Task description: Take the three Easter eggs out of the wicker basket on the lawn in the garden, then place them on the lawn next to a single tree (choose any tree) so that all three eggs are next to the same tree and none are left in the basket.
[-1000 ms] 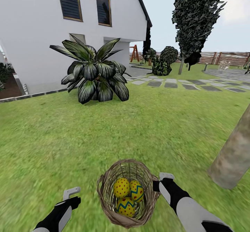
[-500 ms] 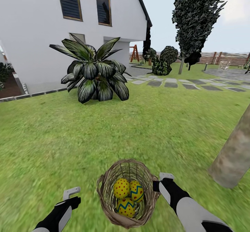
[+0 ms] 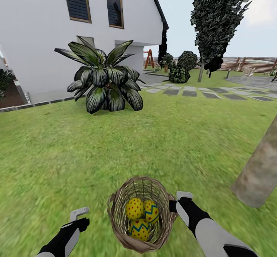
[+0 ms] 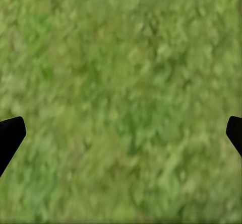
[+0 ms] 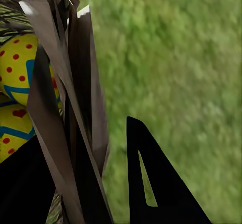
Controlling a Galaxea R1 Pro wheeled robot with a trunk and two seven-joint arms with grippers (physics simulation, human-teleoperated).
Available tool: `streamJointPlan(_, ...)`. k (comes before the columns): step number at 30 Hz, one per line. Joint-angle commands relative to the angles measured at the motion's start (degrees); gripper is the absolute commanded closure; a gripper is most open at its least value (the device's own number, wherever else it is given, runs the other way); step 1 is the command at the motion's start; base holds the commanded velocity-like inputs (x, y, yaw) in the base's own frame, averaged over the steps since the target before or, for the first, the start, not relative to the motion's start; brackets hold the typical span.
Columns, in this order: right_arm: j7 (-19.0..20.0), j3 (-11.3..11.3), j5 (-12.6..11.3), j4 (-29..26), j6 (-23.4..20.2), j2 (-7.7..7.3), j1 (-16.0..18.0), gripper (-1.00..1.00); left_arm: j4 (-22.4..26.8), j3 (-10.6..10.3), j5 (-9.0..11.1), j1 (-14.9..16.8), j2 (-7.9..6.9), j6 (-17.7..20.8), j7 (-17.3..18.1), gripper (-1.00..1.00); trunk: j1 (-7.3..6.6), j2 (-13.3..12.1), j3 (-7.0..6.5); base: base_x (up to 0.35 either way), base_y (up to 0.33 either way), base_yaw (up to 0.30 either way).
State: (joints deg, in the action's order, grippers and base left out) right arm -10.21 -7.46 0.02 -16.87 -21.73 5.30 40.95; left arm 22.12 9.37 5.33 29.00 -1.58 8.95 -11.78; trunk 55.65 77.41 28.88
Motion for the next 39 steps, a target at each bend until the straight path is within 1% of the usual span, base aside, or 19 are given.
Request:
streamJointPlan(1, -0.16, -0.36, -0.19, -0.16, -0.24, 0.04, 0.03, 1.00, 0.12, -0.05, 0.56, 0.01, 0.00, 0.28, -0.18, -1.00, 0.22, 0.45, 0.24, 0.000, 0.000, 0.000)
streamJointPlan(39, -0.16, -0.36, -0.19, -0.10, -0.24, 0.06, 0.01, 1.00, 0.12, -0.06, 0.56, 0.01, 0.00, 0.28, -0.18, -1.00, 8.57, 15.69, 7.06, 0.000, 0.000, 0.000)
